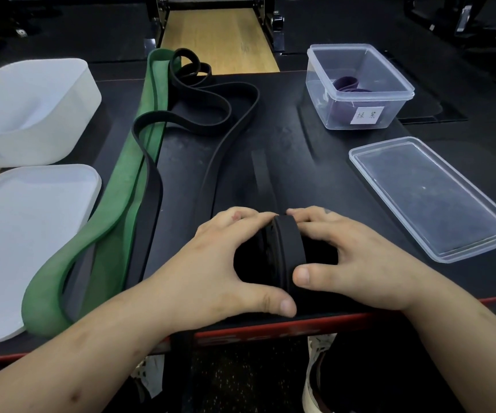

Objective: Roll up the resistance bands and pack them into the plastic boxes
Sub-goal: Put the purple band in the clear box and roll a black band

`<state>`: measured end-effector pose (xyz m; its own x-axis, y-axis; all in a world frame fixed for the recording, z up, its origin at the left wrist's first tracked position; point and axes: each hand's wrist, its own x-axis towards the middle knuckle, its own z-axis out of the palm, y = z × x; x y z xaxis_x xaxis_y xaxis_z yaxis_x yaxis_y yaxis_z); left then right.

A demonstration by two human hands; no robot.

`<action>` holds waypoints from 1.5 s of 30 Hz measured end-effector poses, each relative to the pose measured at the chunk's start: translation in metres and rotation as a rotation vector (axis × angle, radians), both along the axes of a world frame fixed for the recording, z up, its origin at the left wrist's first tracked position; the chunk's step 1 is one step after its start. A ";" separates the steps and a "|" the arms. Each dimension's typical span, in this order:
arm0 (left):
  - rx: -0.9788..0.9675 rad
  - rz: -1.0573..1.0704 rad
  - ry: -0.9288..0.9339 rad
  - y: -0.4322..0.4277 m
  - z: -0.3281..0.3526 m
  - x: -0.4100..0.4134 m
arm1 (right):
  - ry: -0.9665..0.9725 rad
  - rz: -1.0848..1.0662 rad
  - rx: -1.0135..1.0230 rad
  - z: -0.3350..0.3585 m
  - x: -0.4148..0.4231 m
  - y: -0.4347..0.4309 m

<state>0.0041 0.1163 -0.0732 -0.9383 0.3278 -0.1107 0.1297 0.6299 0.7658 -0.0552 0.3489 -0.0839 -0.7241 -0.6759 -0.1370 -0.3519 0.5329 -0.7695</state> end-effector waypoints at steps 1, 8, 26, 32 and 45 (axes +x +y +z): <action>0.002 0.000 0.003 0.000 -0.001 -0.001 | 0.006 0.001 0.006 0.000 0.000 0.000; -0.011 0.039 0.012 -0.001 -0.009 -0.002 | 0.000 0.026 0.006 -0.004 -0.002 0.000; -0.006 0.044 -0.033 -0.001 -0.013 -0.001 | 0.005 0.150 -0.009 0.011 0.003 0.007; -0.020 0.018 -0.037 0.000 -0.006 0.000 | 0.059 0.102 0.006 0.008 0.006 0.001; -0.104 0.029 -0.046 0.005 -0.003 0.002 | 0.146 0.077 0.031 0.013 0.006 0.005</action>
